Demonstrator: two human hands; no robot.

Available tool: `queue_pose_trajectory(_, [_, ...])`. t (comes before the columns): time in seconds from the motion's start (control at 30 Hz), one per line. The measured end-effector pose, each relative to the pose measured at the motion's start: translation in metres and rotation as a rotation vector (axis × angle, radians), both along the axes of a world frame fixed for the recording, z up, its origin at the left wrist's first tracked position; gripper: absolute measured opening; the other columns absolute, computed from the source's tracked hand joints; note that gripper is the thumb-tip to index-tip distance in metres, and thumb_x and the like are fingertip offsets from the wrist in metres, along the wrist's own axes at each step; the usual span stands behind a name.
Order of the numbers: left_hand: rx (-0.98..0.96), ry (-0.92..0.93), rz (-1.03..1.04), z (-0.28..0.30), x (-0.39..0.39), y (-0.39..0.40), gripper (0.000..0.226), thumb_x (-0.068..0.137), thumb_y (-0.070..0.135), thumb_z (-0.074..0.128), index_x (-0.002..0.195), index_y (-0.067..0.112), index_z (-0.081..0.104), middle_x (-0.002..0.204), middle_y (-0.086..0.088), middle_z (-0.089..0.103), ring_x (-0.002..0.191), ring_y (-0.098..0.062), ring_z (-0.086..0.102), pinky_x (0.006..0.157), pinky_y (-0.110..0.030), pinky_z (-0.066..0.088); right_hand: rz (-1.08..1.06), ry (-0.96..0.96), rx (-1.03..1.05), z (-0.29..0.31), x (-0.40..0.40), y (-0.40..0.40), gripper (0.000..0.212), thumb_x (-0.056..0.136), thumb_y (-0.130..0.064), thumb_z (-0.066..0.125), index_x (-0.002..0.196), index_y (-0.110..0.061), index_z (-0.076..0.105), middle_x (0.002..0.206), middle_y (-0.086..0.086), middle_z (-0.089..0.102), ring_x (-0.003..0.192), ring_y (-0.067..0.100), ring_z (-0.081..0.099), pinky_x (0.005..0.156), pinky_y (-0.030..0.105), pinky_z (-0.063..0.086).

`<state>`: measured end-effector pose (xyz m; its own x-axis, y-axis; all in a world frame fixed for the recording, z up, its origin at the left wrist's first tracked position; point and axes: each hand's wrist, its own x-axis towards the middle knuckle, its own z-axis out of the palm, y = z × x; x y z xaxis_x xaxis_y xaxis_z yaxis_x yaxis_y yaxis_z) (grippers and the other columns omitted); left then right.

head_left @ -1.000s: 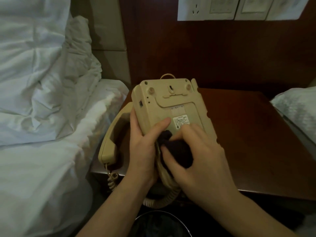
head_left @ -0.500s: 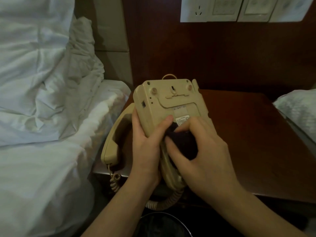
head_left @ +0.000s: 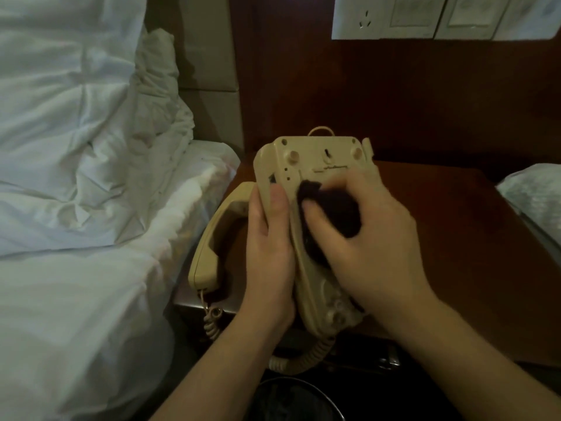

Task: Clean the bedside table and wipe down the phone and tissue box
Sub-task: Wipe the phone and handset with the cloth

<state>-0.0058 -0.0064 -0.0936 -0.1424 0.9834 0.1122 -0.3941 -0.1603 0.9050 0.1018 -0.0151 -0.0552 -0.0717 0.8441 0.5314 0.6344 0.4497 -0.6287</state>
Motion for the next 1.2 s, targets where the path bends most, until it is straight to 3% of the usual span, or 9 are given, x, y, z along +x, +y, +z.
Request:
queue_pose_trajectory(0.17, [-0.033, 0.02, 0.07, -0.005, -0.002, -0.003, 0.064, 0.085, 0.06, 0.052, 0.147, 0.042, 0.045, 0.124, 0.012, 0.071, 0.114, -0.008, 0.069, 0.098, -0.038, 0.055, 0.022, -0.042, -0.056, -0.012, -0.001, -0.003, 0.012, 0.087, -0.047, 0.06, 0.094, -0.037, 0.056, 0.093, -0.016, 0.055, 0.086, 0.0, 0.054, 0.07, 0.03, 0.051])
queue_pose_trajectory(0.33, [-0.028, 0.015, 0.063, -0.003, -0.003, -0.004, 0.046, 0.088, 0.05, 0.051, 0.134, 0.043, 0.052, 0.112, 0.021, 0.074, 0.103, 0.0, 0.071, 0.078, -0.016, 0.057, 0.084, -0.056, -0.094, -0.014, 0.004, -0.016, 0.014, 0.083, -0.045, 0.062, 0.082, -0.033, 0.054, 0.084, -0.014, 0.054, 0.079, 0.003, 0.054, 0.062, 0.028, 0.047])
queue_pose_trajectory(0.47, [-0.035, -0.036, 0.061, -0.001, 0.002, -0.006, 0.048, 0.088, 0.05, 0.054, 0.136, 0.045, 0.051, 0.122, 0.009, 0.073, 0.112, -0.009, 0.07, 0.088, -0.029, 0.059, -0.016, 0.009, -0.02, 0.002, -0.004, 0.012, 0.012, 0.088, -0.039, 0.066, 0.087, -0.032, 0.056, 0.087, -0.013, 0.055, 0.081, 0.003, 0.055, 0.068, 0.032, 0.051])
queue_pose_trajectory(0.63, [-0.057, -0.049, 0.096, -0.004, -0.003, -0.006, 0.045, 0.088, 0.05, 0.053, 0.132, 0.038, 0.057, 0.117, 0.008, 0.075, 0.107, -0.009, 0.072, 0.086, -0.028, 0.059, 0.091, -0.101, -0.168, -0.014, 0.005, -0.017, 0.015, 0.081, -0.046, 0.06, 0.082, -0.033, 0.054, 0.084, -0.015, 0.056, 0.078, 0.002, 0.054, 0.065, 0.037, 0.052])
queue_pose_trajectory(0.7, [-0.069, -0.067, 0.082, -0.003, -0.005, -0.004, 0.048, 0.089, 0.05, 0.054, 0.135, 0.036, 0.056, 0.12, 0.005, 0.074, 0.111, -0.013, 0.071, 0.096, -0.038, 0.056, 0.09, -0.08, -0.192, -0.015, 0.008, -0.014, 0.015, 0.081, -0.046, 0.061, 0.081, -0.033, 0.055, 0.083, -0.014, 0.057, 0.077, 0.002, 0.056, 0.064, 0.039, 0.054])
queue_pose_trajectory(0.77, [-0.06, -0.085, 0.059, -0.001, -0.003, -0.005, 0.051, 0.091, 0.047, 0.056, 0.14, 0.035, 0.053, 0.126, 0.001, 0.072, 0.117, -0.018, 0.069, 0.104, -0.046, 0.051, 0.033, -0.011, -0.166, -0.015, 0.01, -0.001, 0.014, 0.085, -0.043, 0.064, 0.082, -0.032, 0.056, 0.084, -0.013, 0.06, 0.08, 0.003, 0.058, 0.067, 0.042, 0.055])
queue_pose_trajectory(0.9, [0.057, -0.061, 0.003, -0.002, -0.001, -0.008, 0.068, 0.085, 0.022, 0.072, 0.145, 0.035, 0.044, 0.134, 0.0, 0.067, 0.123, -0.019, 0.065, 0.1, -0.041, 0.055, -0.087, 0.251, -0.136, -0.021, 0.011, 0.007, 0.015, 0.09, -0.042, 0.064, 0.083, -0.032, 0.055, 0.085, -0.008, 0.063, 0.079, 0.008, 0.064, 0.067, 0.044, 0.057])
queue_pose_trajectory(1.03, [0.187, 0.052, -0.032, -0.006, 0.0, -0.008, 0.091, 0.077, 0.003, 0.08, 0.15, 0.035, 0.037, 0.139, 0.0, 0.062, 0.128, -0.02, 0.06, 0.099, -0.037, 0.055, -0.026, 0.64, -0.234, -0.019, 0.018, 0.003, 0.012, 0.091, -0.031, 0.065, 0.09, -0.019, 0.062, 0.085, -0.003, 0.067, 0.076, 0.011, 0.067, 0.06, 0.025, 0.057])
queue_pose_trajectory(1.2, [0.131, 0.053, -0.041, -0.021, 0.007, -0.008, 0.105, 0.076, 0.002, 0.08, 0.152, 0.048, 0.024, 0.143, 0.006, 0.058, 0.131, -0.016, 0.058, 0.106, -0.045, 0.052, 0.021, 0.754, -0.463, -0.019, 0.037, 0.009, 0.013, 0.09, -0.031, 0.067, 0.094, -0.019, 0.068, 0.081, -0.009, 0.072, 0.076, 0.007, 0.07, 0.056, 0.018, 0.052])
